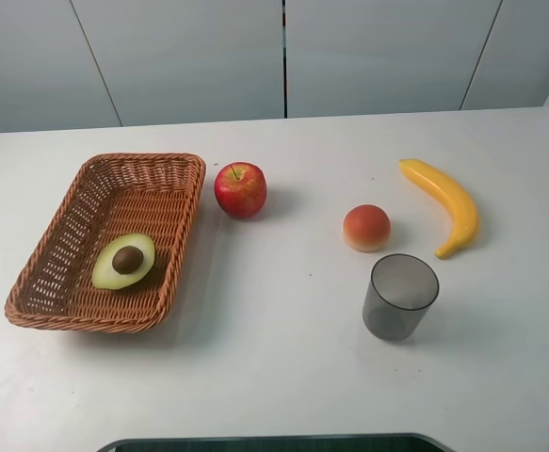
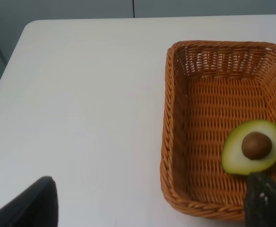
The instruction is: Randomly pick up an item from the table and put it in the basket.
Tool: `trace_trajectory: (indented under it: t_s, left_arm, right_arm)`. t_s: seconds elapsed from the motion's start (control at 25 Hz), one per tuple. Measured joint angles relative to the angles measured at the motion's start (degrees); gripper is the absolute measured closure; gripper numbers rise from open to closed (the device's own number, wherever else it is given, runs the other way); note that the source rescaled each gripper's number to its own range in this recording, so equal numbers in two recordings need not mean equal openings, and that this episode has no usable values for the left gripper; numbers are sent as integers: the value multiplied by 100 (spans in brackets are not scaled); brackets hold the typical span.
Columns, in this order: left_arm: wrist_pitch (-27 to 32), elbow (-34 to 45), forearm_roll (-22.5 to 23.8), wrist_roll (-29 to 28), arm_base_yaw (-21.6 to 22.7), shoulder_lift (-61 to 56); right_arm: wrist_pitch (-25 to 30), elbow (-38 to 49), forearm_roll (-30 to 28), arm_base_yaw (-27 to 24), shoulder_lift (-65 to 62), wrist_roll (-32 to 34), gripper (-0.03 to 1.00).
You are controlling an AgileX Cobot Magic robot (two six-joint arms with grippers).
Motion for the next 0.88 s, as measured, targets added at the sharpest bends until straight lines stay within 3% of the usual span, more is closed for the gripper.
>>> trace_trajectory:
  t_s: [0.32,0.72,0.88]
  left_arm:
    - [0,0,0,0,0,0]
    - [0,0,0,0,0,0]
    - [0,0,0,0,0,0]
  right_arm:
    - [-45,0,-98,-195,0,25,-3]
    - [-45,0,-98,-2023,0,8,-3]
    - [-45,7,240,-2497,0,-452,-3]
